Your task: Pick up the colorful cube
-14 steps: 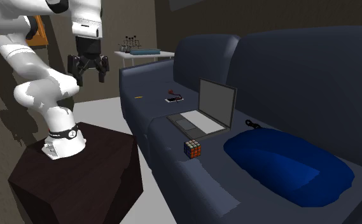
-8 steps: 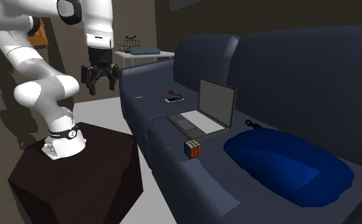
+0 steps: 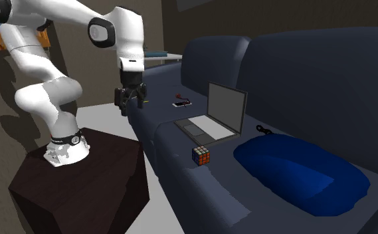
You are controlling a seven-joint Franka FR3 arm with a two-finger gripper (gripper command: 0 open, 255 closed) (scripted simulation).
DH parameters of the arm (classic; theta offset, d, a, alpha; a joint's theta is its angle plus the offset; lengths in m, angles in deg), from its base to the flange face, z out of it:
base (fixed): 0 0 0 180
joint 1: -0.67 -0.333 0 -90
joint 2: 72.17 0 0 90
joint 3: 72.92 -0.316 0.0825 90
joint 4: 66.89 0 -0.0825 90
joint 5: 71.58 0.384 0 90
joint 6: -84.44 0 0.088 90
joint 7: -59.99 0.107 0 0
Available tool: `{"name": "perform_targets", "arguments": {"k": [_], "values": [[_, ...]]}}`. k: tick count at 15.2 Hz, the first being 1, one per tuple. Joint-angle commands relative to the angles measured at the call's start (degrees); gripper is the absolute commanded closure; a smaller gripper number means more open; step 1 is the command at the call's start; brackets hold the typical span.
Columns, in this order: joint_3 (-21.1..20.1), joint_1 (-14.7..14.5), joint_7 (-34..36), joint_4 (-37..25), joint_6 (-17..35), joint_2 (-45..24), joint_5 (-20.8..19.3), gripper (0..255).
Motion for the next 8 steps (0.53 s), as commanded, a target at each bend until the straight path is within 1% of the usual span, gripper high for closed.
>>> {"name": "perform_targets", "arguments": {"k": [1, 8], "values": [[-0.4, -0.3, 0.3, -1.1, 3.5, -4.1, 0.3, 0], [-1.7, -1.3, 1.3, -8.3, 12.3, -18.9, 0.9, 0]]}}
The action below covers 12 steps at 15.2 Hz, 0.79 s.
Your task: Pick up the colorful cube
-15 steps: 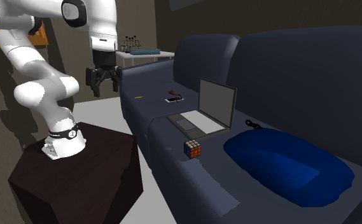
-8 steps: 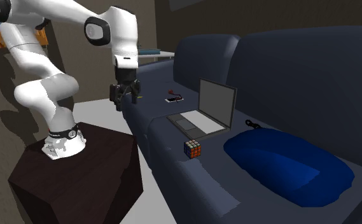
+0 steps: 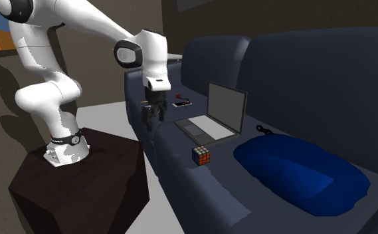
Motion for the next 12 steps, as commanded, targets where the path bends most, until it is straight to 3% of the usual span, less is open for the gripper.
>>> {"name": "perform_targets", "arguments": {"k": [1, 12], "values": [[-0.3, -0.2, 0.2, -2.7, 2.4, -4.6, 0.0, 0], [-1.5, -2.3, 1.7, -22.0, 8.6, -28.1, -0.7, 0]]}}
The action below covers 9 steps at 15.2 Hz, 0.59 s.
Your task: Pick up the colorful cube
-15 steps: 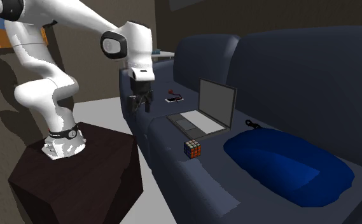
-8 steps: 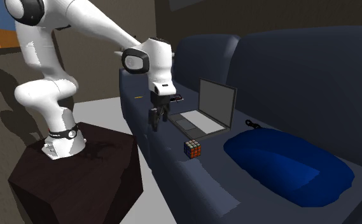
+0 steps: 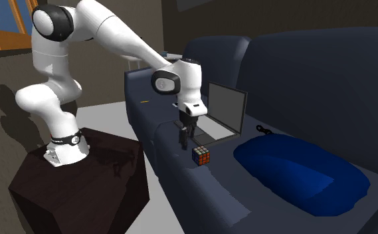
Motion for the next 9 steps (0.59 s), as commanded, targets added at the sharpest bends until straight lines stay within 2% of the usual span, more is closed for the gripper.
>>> {"name": "perform_targets", "arguments": {"k": [1, 3, 9], "values": [[-0.2, -0.6, 0.5, -4.9, 0.2, -4.6, -0.2, 0], [-0.3, -1.1, 0.6, -8.7, 0.2, -8.3, -0.4, 0], [-0.1, -1.2, 0.7, -8.2, 3.6, -11.1, -0.7, 0]]}}
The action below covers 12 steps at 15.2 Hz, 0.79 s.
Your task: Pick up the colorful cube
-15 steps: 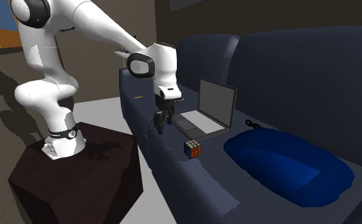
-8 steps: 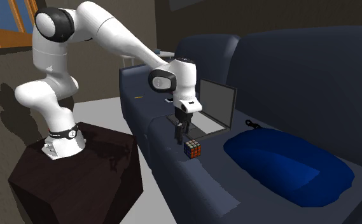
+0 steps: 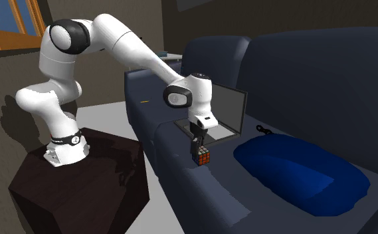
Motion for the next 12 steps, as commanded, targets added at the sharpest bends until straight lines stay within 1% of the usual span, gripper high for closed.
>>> {"name": "perform_targets", "arguments": {"k": [1, 3, 4, 12], "values": [[0.1, 0.0, 0.0, 0.2, 1.2, -1.0, -0.1, 0], [0.1, 0.0, 0.0, 0.3, 1.5, -1.3, -0.1, 0], [0.1, -0.1, 0.0, 0.3, 1.6, -1.3, -0.1, 255], [0.1, -0.1, 0.0, 0.4, 1.5, -1.1, -0.1, 255]]}}
